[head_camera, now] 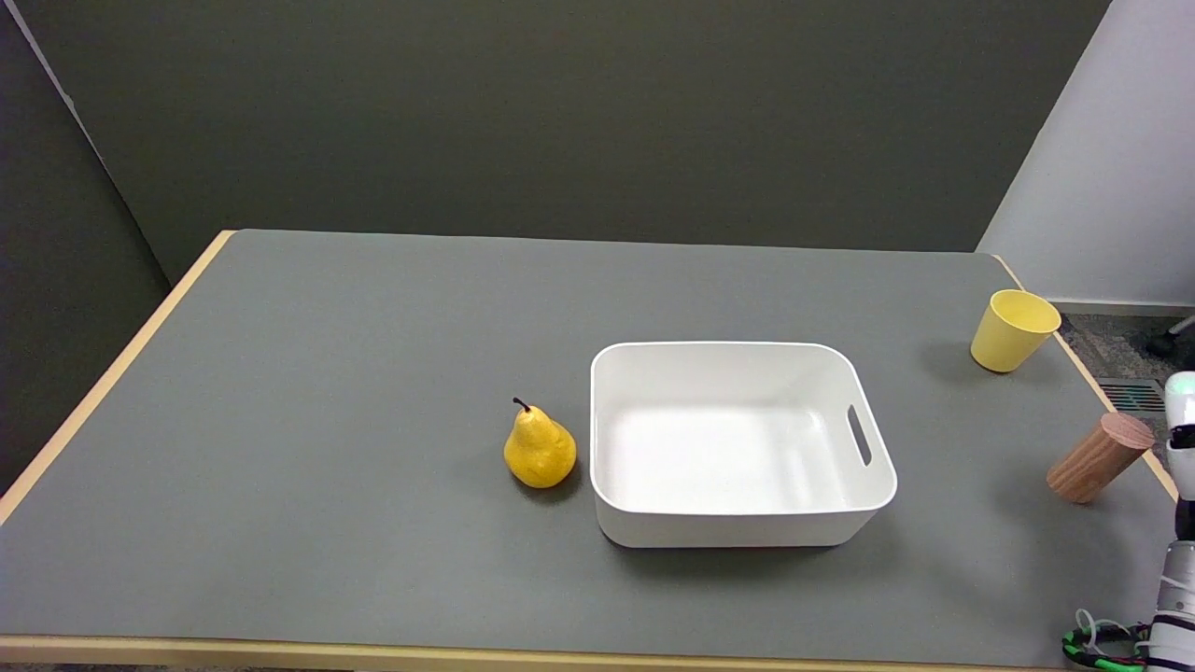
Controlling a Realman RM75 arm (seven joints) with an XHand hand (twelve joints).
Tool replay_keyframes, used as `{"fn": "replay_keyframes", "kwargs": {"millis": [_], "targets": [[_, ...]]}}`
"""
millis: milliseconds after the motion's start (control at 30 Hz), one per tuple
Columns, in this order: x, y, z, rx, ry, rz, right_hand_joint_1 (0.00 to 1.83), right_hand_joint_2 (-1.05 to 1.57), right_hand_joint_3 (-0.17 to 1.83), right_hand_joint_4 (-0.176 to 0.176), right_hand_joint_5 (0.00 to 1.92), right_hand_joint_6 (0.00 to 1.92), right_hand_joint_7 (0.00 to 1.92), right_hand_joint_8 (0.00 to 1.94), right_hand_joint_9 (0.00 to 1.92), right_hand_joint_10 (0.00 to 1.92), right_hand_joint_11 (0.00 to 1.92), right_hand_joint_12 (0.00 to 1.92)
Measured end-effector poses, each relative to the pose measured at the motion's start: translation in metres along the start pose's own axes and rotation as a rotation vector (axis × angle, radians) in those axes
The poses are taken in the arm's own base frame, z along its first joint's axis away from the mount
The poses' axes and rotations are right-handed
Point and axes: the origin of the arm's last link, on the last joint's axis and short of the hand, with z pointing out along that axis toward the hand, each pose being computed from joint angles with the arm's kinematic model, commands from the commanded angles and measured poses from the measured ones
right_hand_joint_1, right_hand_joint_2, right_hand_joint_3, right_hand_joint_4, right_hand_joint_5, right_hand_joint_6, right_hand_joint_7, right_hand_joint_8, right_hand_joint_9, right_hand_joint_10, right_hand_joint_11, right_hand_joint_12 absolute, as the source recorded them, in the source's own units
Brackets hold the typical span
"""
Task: Pick up the wooden cylinder.
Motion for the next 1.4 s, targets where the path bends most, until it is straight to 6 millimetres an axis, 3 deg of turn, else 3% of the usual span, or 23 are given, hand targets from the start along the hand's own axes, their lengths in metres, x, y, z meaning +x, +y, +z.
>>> {"fn": "replay_keyframes", "kwargs": {"millis": [433,533,600,667,1000,1233,1400], "targets": [[-0.003,0.011,0.001,-0.047,-0.029,0.010,0.17,0.67,0.70,-0.176,0.12,0.47,0.14,0.43,0.00,0.65,0.00,1.01],[-0.002,0.014,0.000,-0.058,-0.030,0.021,0.15,0.58,0.87,-0.176,0.09,0.52,0.09,0.48,0.00,0.61,0.00,1.00],[-0.002,0.017,-0.001,-0.066,-0.030,0.031,0.17,0.67,0.70,-0.176,0.11,0.46,0.12,0.42,0.00,0.62,0.00,1.00],[-0.001,0.019,-0.002,-0.073,-0.029,0.043,0.15,0.57,0.89,-0.176,0.09,0.52,0.09,0.49,0.00,0.60,0.00,1.00],[0.001,0.027,-0.007,-0.103,-0.027,0.077,0.17,0.58,0.89,-0.176,0.09,0.52,0.09,0.49,0.00,0.59,0.00,1.00],[-0.003,0.030,-0.007,-0.115,-0.044,0.091,0.47,0.61,0.92,-0.176,0.08,0.52,0.08,0.49,0.00,0.57,0.00,0.99],[-0.007,0.031,-0.005,-0.120,-0.059,0.098,0.50,0.61,0.92,-0.176,0.08,0.52,0.07,0.49,0.00,0.55,0.00,0.99]]}}
